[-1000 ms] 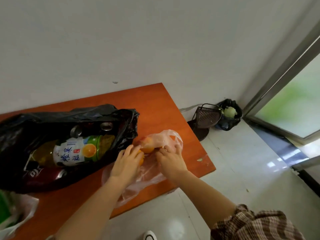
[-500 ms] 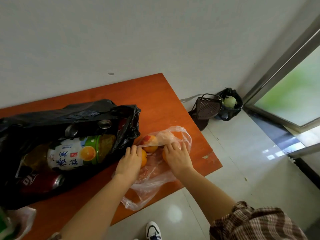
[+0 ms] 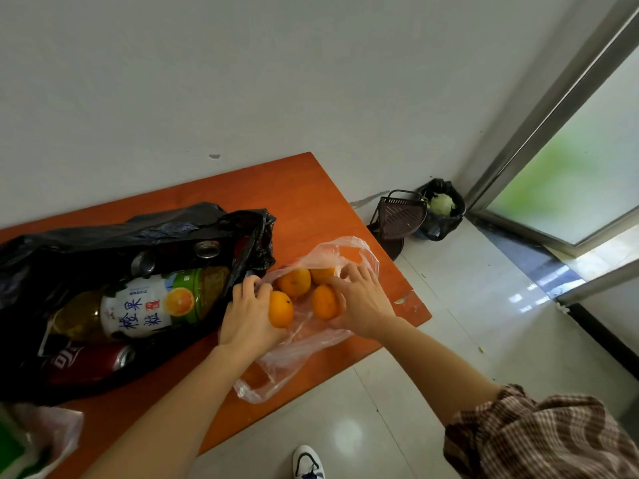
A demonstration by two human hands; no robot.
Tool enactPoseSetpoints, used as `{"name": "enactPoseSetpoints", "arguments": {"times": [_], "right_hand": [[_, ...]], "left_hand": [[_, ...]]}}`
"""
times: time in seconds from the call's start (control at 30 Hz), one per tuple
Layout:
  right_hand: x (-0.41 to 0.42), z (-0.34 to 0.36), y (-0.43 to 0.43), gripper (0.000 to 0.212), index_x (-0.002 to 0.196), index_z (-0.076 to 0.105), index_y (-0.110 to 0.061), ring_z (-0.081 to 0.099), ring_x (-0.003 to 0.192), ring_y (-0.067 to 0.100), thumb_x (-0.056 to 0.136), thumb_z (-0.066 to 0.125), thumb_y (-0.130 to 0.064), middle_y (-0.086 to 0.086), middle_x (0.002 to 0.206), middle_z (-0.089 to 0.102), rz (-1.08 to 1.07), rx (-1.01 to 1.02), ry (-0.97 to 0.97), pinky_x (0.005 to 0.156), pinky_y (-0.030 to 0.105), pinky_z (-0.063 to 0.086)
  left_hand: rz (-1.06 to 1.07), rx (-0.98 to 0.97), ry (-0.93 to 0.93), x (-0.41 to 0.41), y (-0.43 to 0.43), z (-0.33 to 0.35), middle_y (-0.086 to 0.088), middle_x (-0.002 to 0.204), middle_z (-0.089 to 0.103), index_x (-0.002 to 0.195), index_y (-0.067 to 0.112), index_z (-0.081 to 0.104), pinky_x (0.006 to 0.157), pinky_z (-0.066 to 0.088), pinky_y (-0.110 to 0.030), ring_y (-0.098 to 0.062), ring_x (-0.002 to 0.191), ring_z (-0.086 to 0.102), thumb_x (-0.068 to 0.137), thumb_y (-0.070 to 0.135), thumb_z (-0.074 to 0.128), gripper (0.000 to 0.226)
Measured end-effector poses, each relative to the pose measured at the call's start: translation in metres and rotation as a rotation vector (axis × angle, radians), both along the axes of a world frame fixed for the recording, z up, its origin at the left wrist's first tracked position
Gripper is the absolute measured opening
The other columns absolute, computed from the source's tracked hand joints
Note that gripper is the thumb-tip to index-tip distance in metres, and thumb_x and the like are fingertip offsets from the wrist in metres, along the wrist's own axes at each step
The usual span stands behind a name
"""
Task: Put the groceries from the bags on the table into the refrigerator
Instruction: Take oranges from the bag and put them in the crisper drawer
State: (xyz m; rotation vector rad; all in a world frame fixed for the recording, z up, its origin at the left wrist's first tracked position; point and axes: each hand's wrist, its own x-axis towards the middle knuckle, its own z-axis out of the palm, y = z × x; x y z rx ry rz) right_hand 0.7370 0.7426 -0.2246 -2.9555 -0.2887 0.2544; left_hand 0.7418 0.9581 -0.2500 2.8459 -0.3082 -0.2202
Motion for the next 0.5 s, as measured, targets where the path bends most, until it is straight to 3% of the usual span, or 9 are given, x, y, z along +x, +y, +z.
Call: {"name": "enactPoseSetpoints", "arguments": {"times": [0.1, 0.23, 0.33, 0.4, 0.5], "right_hand": [[-0.015, 0.016, 0.007, 0.077, 0.137, 0.043, -0.033, 0.037, 0.122, 0.024, 0.07, 0.073, -0.055, 0.001, 0.129, 0.048, -0.046, 0.165, 0.023, 0.103, 0.041, 0.032], [-0.041, 0.04, 0.011, 0.076, 0.133, 0.041, -0.032, 0.059, 0.099, 0.021, 0.068, 0.08, -0.041, -0.001, 0.114, 0.058, -0.205, 0.404, 0.009, 0.079, 0.035, 0.055], [-0.066, 0.07, 0.003, 0.076, 0.133, 0.039, -0.028, 0.056, 0.089, 0.015, 0.07, 0.081, -0.038, -0.003, 0.105, 0.056, -0.349, 0.487, -0.069, 0.069, 0.026, 0.052], [-0.085, 0.091, -0.008, 0.075, 0.131, 0.041, -0.028, 0.053, 0.095, 0.013, 0.069, 0.083, -0.037, -0.009, 0.108, 0.051, -0.427, 0.552, -0.135, 0.069, 0.021, 0.046], [-0.121, 0.121, -0.032, 0.073, 0.126, 0.044, -0.029, 0.055, 0.098, 0.016, 0.065, 0.085, -0.035, -0.007, 0.11, 0.051, -0.54, 0.58, -0.252, 0.074, 0.026, 0.05]], "left_hand": [[-0.006, -0.097, -0.03, -0.003, 0.004, 0.021, -0.004, 0.137, 0.03, 0.13, 0.019, 0.041, 0.094, 0.041, -0.042, -0.028, 0.126, 0.031, 0.07, 0.061, 0.067, 0.077], [-0.029, -0.256, 0.012, -0.008, -0.001, 0.056, -0.003, 0.122, 0.045, 0.126, 0.022, 0.04, 0.083, 0.047, -0.045, -0.027, 0.11, 0.047, 0.071, 0.056, 0.068, 0.07], [-0.063, -0.369, 0.011, -0.012, -0.015, 0.086, -0.001, 0.115, 0.05, 0.12, 0.025, 0.041, 0.076, 0.05, -0.044, -0.026, 0.099, 0.054, 0.064, 0.061, 0.065, 0.071], [-0.084, -0.434, -0.023, -0.018, -0.031, 0.107, 0.002, 0.113, 0.052, 0.118, 0.028, 0.041, 0.074, 0.051, -0.04, -0.024, 0.097, 0.055, 0.063, 0.054, 0.07, 0.068], [-0.16, -0.526, -0.061, -0.033, -0.065, 0.141, 0.003, 0.11, 0.052, 0.118, 0.026, 0.043, 0.075, 0.049, -0.038, -0.02, 0.096, 0.054, 0.065, 0.041, 0.078, 0.065]]}}
